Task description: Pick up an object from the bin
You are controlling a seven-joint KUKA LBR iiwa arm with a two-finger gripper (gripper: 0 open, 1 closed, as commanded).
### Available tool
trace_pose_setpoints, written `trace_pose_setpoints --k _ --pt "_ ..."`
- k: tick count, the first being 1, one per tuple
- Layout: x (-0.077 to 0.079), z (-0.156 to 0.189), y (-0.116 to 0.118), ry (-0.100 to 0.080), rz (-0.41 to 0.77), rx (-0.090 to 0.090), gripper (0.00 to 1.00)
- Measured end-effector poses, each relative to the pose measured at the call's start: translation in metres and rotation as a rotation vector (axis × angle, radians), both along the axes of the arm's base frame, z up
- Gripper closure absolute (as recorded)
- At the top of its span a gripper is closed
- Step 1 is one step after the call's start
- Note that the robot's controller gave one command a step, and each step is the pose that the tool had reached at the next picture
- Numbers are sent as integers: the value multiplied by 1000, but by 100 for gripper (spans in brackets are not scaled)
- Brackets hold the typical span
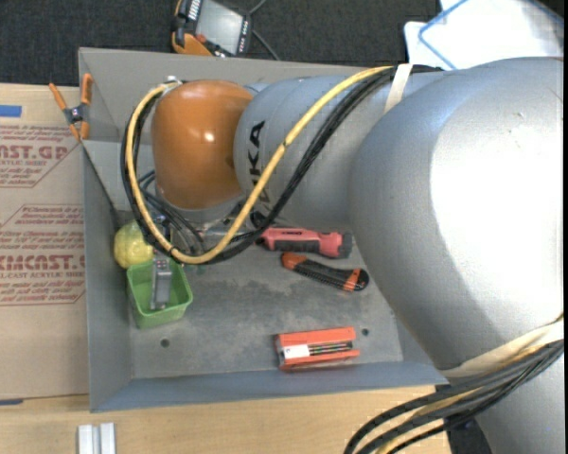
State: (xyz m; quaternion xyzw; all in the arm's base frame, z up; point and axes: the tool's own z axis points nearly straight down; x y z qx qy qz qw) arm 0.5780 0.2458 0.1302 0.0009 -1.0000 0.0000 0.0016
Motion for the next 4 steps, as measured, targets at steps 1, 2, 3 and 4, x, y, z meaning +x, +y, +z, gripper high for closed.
trace_pose_setpoints --k 1,2,3,4 --pt "2 4 0 -6 -2 3 0" --pt "5 -50 1 -32 -242 13 0" --pt "-32 -51 -4 -37 -276 13 0" --pt "3 -52 -4 -61 100 7 0"
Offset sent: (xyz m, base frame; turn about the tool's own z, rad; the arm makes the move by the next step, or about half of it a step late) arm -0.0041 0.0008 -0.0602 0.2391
